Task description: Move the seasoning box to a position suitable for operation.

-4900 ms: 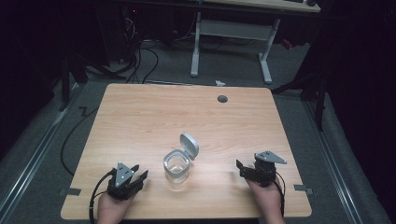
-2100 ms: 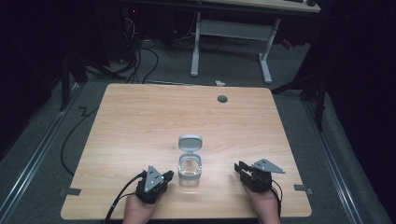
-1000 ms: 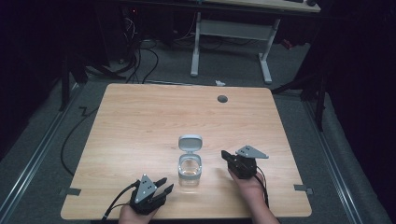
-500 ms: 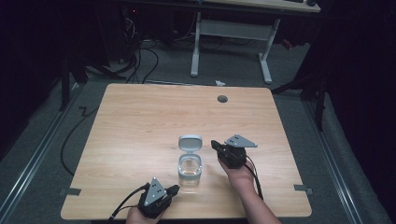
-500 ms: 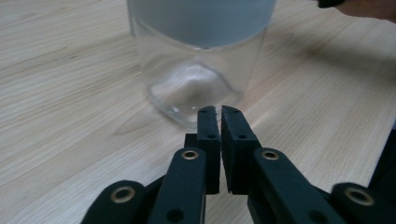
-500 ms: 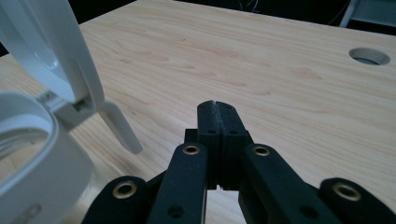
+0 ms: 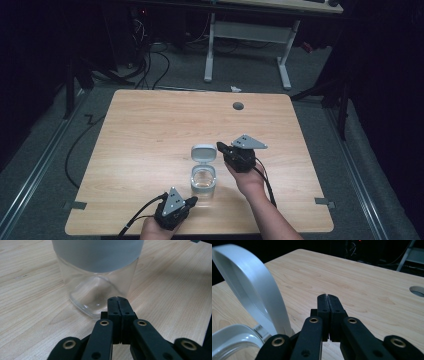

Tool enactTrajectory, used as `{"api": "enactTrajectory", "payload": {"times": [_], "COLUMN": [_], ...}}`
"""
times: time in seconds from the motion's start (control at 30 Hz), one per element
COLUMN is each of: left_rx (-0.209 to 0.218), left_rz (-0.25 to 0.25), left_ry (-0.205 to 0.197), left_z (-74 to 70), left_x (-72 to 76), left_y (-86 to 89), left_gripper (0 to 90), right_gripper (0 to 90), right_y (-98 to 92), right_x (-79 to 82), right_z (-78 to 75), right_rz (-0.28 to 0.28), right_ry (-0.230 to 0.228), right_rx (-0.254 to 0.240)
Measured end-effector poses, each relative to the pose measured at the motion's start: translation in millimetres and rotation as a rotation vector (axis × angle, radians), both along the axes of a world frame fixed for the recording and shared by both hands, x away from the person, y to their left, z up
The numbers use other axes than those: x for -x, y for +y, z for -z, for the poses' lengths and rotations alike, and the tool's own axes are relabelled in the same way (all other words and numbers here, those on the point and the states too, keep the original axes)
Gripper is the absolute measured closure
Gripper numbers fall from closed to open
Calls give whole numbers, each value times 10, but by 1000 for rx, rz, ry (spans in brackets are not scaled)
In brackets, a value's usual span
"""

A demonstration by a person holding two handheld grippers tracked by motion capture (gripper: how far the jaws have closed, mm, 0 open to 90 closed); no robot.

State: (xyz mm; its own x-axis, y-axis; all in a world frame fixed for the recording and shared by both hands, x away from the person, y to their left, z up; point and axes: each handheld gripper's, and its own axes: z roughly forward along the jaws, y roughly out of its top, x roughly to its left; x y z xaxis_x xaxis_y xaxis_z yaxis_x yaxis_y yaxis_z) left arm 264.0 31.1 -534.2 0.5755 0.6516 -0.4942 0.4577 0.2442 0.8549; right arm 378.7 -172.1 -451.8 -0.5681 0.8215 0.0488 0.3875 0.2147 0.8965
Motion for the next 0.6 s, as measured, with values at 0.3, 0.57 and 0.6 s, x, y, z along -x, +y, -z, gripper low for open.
{"api": "enactTrajectory", "payload": {"times": [0.3, 0.57, 0.6], "left_rx": [-2, -1, 0], "left_rz": [3, 8, 9], "left_ry": [-4, 1, 2], "left_z": [-1, 0, -1], "left_x": [-18, -43, -43], "left_y": [-14, -36, -37], "left_gripper": [899, 900, 899], "right_gripper": [897, 897, 898], "right_y": [80, 80, 78], "right_x": [19, 56, 60], "right_z": [-93, -128, -135], "right_rz": [-23, -32, -33], "right_ry": [-23, -34, -39], "right_rx": [-18, -23, -19]}}
